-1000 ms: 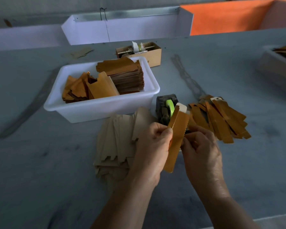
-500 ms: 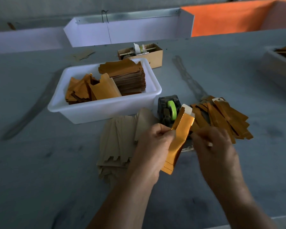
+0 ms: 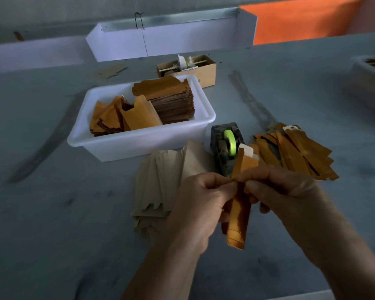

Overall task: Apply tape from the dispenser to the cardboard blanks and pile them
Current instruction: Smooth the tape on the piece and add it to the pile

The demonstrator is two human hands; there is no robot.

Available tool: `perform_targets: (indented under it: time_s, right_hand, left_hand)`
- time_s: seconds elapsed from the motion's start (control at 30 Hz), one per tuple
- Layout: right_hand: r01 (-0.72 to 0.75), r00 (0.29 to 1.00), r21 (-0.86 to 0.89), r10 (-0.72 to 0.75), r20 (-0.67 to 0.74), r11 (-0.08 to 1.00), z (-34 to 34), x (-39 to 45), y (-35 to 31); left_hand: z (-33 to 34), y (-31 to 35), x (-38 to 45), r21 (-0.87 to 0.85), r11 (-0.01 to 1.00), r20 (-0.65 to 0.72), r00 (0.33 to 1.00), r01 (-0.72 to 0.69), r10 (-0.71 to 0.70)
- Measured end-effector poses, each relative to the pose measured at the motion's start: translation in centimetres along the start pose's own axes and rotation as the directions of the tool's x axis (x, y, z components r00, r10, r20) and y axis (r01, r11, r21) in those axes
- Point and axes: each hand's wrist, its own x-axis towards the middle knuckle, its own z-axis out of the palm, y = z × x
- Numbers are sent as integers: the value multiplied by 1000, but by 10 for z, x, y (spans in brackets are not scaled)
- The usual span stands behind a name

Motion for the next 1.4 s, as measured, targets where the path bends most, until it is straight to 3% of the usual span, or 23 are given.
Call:
perform_targets:
  time_s: [0.2,0.57,1.0,1.13,1.27,1.33,1.4]
  right_hand:
    - [-21,999,-72,18,-42,997,-2,6,2]
    - [-37,998,-286,20,-63,957,-1,7,-1]
    - [-102,983,-621,-16,-181,777,7,1,-18]
    - [-175,979,-677,52,-198,715,10,-1,-21]
    - [-228,970,-778,64,-236,586,8,-3,-21]
    - [-191,977,-721,57,-206,666,6,-4,-15]
    - [-166,982,-507,96,-162,846,7,-4,-7]
  left_hand:
    - [-3,3,-2,-98,995,74,997,35,-28]
    - [-7,7,-3,-128,990,180,983,64,-40]
    - [8,-7,-9,49,990,-83,987,-133,137]
    - [9,-11,-12,-22,998,-79,995,-58,56]
    - [5,-13,-14,-86,996,-99,995,8,-16]
    - [3,-12,-15,-43,999,-105,994,-13,9]
    - [2,-12,-15,-22,999,-117,992,-40,37]
